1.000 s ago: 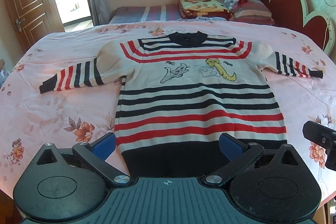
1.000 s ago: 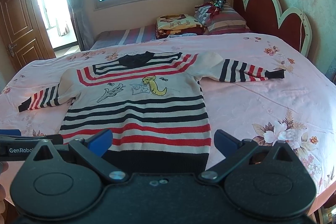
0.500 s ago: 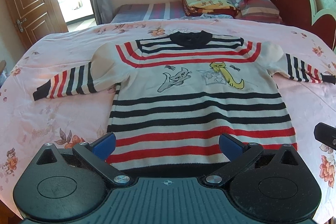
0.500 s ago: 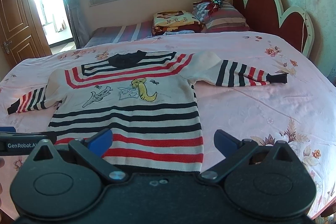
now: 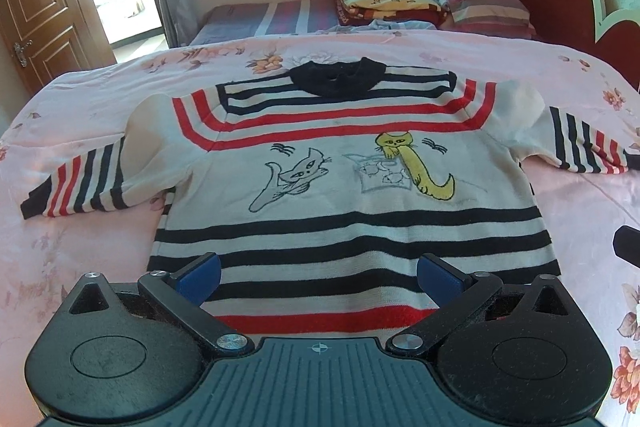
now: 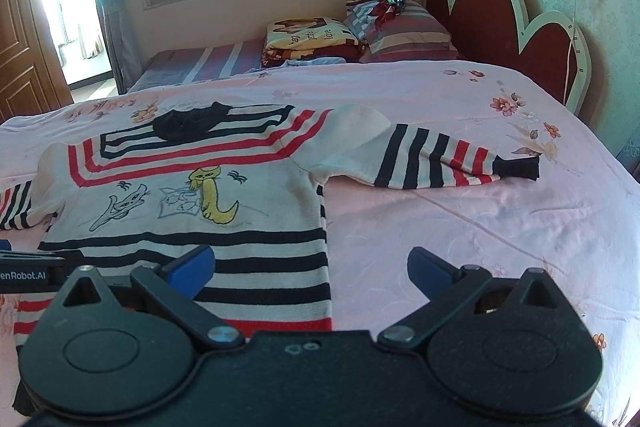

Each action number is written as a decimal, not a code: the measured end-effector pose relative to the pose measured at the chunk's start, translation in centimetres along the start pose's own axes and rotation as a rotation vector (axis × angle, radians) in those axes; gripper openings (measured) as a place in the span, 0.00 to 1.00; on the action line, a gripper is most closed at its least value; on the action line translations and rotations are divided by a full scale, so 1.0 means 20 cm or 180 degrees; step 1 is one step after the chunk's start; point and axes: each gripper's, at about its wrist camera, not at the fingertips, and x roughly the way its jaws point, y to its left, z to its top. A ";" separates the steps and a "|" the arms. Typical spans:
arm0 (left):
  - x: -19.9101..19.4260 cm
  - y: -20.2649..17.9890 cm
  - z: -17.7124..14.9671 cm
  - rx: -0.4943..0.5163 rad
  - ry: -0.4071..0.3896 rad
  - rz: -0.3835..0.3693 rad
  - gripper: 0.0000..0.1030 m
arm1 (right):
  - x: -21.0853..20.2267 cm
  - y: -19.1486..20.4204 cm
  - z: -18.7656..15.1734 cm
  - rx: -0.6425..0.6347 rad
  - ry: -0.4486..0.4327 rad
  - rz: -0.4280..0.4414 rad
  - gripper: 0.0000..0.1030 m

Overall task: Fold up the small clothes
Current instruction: 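Grasp the black cuff of the sleeve with the right tool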

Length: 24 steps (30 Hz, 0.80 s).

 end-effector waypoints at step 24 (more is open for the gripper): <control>0.62 -0.31 0.39 -0.0068 0.0083 0.0001 1.00 | 0.77 -0.67 0.19 0.0458 0.0402 -0.0487 0.70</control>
